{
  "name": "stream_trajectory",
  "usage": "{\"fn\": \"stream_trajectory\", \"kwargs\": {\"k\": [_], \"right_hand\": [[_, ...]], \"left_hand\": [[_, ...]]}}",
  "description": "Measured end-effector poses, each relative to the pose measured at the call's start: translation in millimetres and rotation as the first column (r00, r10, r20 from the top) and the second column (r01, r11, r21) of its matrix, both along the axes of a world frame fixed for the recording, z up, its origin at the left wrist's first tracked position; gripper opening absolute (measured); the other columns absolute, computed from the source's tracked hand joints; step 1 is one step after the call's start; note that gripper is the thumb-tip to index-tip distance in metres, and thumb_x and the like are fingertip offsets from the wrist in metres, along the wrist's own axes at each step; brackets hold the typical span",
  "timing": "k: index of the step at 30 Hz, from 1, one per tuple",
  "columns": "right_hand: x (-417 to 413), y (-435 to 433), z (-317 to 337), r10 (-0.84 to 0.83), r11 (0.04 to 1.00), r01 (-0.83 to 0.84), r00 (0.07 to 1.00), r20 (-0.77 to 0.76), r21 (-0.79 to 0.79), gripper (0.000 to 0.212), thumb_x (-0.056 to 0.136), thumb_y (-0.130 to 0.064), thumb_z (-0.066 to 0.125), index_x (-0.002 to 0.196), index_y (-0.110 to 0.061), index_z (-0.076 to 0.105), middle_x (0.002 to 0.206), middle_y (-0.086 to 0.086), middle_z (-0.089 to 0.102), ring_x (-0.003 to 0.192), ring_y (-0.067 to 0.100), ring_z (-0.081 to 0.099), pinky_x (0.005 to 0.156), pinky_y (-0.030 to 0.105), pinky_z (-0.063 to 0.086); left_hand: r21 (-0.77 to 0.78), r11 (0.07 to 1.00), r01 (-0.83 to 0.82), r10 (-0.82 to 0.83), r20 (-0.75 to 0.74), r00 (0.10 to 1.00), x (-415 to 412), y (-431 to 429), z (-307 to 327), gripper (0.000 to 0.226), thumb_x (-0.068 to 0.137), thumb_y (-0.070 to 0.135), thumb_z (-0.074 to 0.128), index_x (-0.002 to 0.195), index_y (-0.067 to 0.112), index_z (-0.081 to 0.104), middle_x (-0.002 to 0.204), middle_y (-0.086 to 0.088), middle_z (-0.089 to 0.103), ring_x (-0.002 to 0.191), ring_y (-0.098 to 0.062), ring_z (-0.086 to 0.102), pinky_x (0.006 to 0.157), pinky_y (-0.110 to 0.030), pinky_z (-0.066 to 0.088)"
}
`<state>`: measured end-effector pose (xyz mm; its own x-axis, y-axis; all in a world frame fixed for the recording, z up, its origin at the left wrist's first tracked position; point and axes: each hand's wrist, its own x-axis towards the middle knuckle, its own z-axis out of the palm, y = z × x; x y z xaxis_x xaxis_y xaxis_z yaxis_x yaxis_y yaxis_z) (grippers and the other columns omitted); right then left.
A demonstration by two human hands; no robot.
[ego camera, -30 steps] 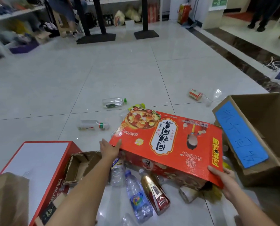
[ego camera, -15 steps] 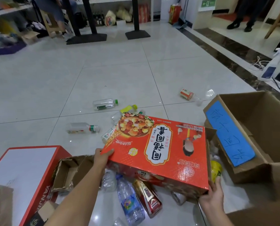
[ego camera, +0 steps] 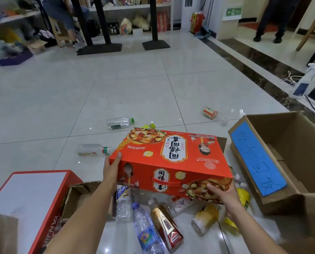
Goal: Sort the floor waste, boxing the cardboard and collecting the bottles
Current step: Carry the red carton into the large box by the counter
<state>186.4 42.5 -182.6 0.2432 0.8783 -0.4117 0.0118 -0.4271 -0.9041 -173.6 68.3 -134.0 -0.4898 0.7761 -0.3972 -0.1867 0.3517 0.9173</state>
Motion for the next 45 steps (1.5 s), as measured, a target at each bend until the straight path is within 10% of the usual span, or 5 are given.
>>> {"fn": "stream_trajectory", "kwargs": {"k": [8,14,26,36,45], "right_hand": [[-6,2,151,0.016,0.998,-0.016,1.0,0.0,-0.067,0.049,0.073,-0.014,0.08,0.116,-0.015,0.055,0.101,0.008,0.066,0.09,0.025,0.064,0.063,0.026,0.05],[-7,-11,333,-0.032,0.992,0.027,0.999,-0.034,-0.123,0.047,0.071,-0.025,0.082,0.111,-0.008,0.063,0.102,0.015,0.071,0.086,0.028,0.069,0.076,0.038,0.058],[53,-153,663,-0.47,0.882,0.449,0.858,-0.206,-0.142,0.027,0.076,-0.018,0.078,0.097,-0.009,0.065,0.104,0.017,0.069,0.075,0.024,0.068,0.081,0.043,0.057],[161,-403,685,-0.873,0.488,0.845,0.475,-0.112,-0.22,0.033,0.079,-0.019,0.075,0.107,-0.007,0.062,0.102,0.012,0.066,0.079,0.024,0.064,0.09,0.037,0.049],[178,-553,571,-0.971,0.2,0.854,0.237,0.017,-0.481,0.063,0.064,-0.039,0.084,0.115,-0.009,0.061,0.107,0.015,0.07,0.097,0.033,0.068,0.096,0.052,0.05]], "left_hand": [[-0.06,0.998,0.02,-0.028,-0.144,0.989,-2,-18,128,0.052,0.091,0.054,0.052,0.134,0.026,0.041,0.12,-0.003,0.057,0.103,-0.024,0.059,0.07,-0.033,0.051],[-0.133,0.987,0.089,-0.143,-0.479,0.866,-12,-16,320,0.077,0.061,0.075,0.064,0.12,0.028,0.048,0.115,-0.008,0.059,0.112,-0.035,0.054,0.093,-0.052,0.049],[-0.127,0.879,0.459,-0.394,-0.734,0.553,107,3,687,0.068,0.077,0.067,0.06,0.121,0.017,0.049,0.118,-0.012,0.053,0.12,-0.035,0.043,0.099,-0.05,0.041],[-0.201,0.429,0.881,-0.713,-0.674,0.194,366,-113,690,0.07,0.075,0.073,0.056,0.122,0.022,0.048,0.117,-0.009,0.052,0.119,-0.032,0.043,0.098,-0.051,0.042],[-0.469,0.074,0.88,-0.806,-0.548,-0.224,484,-217,579,0.075,0.081,0.064,0.058,0.135,0.016,0.042,0.131,-0.017,0.048,0.127,-0.038,0.041,0.104,-0.047,0.034]]}}
